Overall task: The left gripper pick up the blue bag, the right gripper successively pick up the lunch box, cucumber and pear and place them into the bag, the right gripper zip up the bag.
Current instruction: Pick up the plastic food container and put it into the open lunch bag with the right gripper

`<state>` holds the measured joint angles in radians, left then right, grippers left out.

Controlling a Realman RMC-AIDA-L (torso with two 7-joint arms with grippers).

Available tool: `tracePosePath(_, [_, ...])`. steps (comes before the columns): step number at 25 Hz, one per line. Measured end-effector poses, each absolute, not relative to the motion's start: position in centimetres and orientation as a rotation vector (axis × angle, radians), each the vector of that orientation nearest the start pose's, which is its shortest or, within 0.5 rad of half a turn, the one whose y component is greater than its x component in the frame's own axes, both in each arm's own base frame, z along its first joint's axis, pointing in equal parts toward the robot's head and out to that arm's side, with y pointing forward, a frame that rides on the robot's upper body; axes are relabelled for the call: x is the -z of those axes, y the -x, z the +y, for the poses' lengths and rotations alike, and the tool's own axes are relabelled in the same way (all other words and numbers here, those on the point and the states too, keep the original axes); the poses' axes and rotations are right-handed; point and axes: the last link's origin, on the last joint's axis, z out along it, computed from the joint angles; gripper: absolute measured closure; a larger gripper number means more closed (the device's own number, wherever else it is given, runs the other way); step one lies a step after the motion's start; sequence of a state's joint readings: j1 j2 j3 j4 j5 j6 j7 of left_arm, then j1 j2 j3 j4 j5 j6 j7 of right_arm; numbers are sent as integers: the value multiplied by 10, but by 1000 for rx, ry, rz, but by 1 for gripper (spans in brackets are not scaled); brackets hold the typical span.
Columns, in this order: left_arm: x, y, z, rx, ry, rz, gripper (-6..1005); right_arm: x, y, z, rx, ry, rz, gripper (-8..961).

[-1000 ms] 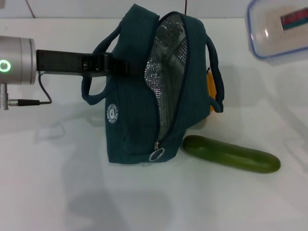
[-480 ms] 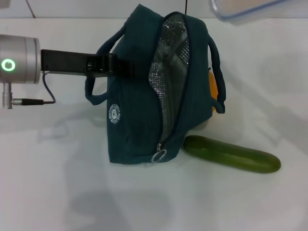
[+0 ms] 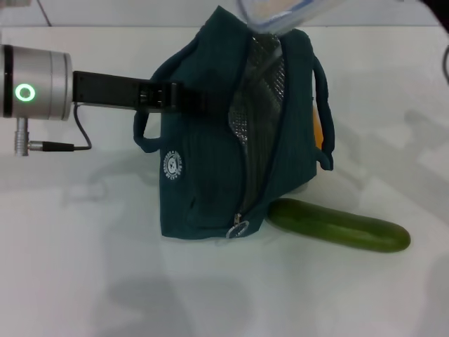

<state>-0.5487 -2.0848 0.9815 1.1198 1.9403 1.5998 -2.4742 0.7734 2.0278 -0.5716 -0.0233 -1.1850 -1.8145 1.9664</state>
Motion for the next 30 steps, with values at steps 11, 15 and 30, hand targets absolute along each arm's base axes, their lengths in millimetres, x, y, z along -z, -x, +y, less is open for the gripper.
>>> tracePosePath(11, [-32, 172, 353, 690, 2647, -1436, 951, -8, -192, 360, -2095, 1929, 1688, 857])
tracePosePath(15, [-34, 173, 353, 727, 2629, -1435, 951, -4, -195, 357, -2052, 1946, 1720, 857])
tracePosePath(30, [-31, 172, 354, 746, 2644, -1431, 950, 13, -184, 368, -1884, 2048, 1775, 855])
